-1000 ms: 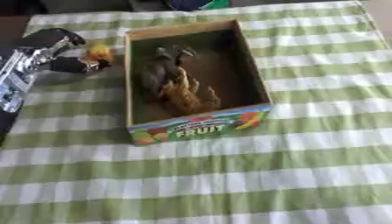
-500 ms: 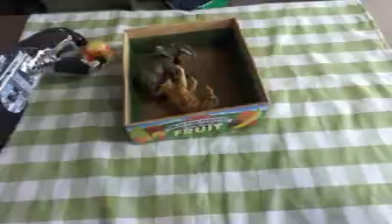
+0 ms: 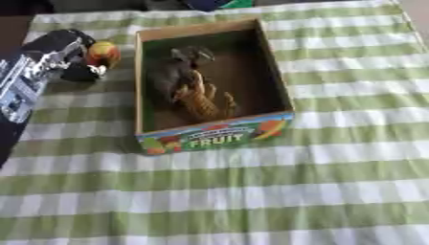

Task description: Pick up objects on the table and place them in the box.

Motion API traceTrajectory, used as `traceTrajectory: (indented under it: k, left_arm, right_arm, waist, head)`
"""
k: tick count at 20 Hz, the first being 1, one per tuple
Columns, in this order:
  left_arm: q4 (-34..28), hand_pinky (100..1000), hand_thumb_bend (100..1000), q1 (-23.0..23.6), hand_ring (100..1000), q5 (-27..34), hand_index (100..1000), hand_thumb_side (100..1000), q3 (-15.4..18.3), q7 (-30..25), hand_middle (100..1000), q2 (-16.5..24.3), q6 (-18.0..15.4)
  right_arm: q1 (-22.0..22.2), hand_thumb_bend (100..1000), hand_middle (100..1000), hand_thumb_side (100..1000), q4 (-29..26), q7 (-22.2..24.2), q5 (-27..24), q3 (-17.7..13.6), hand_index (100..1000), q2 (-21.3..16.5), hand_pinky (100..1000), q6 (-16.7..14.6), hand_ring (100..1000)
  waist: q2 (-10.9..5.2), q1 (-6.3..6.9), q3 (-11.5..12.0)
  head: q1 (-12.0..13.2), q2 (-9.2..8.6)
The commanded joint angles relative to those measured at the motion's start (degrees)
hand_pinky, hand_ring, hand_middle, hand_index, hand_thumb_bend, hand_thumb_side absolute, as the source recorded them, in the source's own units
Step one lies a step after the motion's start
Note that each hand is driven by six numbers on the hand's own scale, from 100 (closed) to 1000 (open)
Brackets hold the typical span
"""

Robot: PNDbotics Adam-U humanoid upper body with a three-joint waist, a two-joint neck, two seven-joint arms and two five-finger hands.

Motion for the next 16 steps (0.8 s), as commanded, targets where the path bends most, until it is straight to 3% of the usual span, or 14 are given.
traceTrajectory:
  k: [1,7,16]
  left_arm:
    - [-1.7,517,100,-0.8,704,-0.3,769,399,0.1,-0.1,702,1.8,0.3]
    - [-1.9,476,100,-0.8,657,0.0,721,259,0.2,1.4,635,1.7,1.7]
    - [-5.4,454,100,-1.3,631,0.0,689,269,-0.4,2.1,613,2.0,1.9]
  right_arm:
    - [-0.6,100,757,1000,-1.1,0.3,0.5,-0.8,854,-0.9,787,-0.1,825]
    - [-0.4,100,757,1000,-1.1,0.5,0.4,-0.7,854,-0.8,787,0.0,825]
    - [-0.5,100,756,1000,-1.1,0.5,0.3,-0.7,853,-0.6,787,-0.2,826]
  waist:
    - [-1.63,-0.17,0.0]
    - [-1.9,-0.14,0.1]
    - [-2.92,-0.2,0.4]
  head:
    - [0.0,0.01]
    - [-0.1,-0.1]
    - [-0.3,1.17]
